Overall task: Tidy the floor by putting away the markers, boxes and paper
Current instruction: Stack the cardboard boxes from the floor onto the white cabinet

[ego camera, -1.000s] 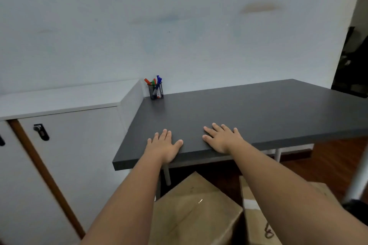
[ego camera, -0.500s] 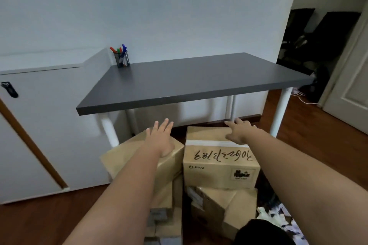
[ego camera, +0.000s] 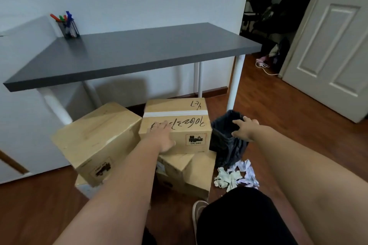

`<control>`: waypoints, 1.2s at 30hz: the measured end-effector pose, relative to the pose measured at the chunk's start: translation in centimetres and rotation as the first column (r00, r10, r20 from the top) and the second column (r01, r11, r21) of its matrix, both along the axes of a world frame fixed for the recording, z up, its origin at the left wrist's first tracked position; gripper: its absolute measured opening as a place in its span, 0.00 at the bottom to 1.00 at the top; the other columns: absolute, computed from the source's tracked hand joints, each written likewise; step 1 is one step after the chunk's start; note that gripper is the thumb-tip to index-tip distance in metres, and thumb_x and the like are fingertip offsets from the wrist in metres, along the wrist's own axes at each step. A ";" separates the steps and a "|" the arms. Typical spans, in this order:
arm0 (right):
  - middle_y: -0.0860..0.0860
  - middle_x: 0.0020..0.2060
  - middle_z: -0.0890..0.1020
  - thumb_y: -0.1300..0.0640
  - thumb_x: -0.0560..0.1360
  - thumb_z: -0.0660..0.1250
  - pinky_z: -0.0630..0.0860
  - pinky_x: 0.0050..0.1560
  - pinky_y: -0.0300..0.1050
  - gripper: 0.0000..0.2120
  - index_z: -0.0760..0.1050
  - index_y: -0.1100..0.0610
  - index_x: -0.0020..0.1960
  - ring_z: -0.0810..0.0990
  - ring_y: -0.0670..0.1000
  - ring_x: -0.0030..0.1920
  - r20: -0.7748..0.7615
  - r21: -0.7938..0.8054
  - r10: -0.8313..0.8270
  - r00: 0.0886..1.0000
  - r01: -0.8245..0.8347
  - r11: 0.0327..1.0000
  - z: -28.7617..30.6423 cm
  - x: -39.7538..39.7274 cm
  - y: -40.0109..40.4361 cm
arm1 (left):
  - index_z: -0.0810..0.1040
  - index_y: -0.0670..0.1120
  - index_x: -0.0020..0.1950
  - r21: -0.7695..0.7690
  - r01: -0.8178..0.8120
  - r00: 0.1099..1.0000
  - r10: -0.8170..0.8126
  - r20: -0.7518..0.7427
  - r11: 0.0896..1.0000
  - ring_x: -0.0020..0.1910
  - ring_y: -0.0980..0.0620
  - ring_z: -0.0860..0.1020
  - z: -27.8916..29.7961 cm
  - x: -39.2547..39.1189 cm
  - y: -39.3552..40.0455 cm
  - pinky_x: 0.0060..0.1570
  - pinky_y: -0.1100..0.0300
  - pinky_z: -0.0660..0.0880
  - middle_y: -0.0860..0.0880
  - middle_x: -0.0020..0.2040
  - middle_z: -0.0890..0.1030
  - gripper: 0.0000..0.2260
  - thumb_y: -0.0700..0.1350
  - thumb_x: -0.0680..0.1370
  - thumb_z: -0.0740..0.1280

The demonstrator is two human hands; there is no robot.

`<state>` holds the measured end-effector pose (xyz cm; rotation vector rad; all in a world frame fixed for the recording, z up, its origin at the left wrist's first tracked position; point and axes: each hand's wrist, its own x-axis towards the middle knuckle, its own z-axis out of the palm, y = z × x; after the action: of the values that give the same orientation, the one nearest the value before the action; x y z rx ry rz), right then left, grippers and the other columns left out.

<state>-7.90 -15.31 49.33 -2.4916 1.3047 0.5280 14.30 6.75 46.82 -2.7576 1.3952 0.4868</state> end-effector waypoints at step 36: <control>0.57 0.71 0.68 0.44 0.75 0.64 0.70 0.65 0.59 0.30 0.64 0.51 0.74 0.71 0.61 0.65 0.454 0.767 -0.833 0.317 0.336 0.546 -11.7 10.7 2.3 | 0.64 0.50 0.77 -0.181 -0.958 0.257 0.382 -0.888 0.224 0.70 0.43 0.71 -7.1 5.6 0.5 0.69 0.43 0.67 0.46 0.75 0.68 0.38 0.54 0.70 0.76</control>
<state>2.79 -13.04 37.67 -1.2056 1.2920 -0.3849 19.86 7.27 39.70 -4.1347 -0.3061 1.4041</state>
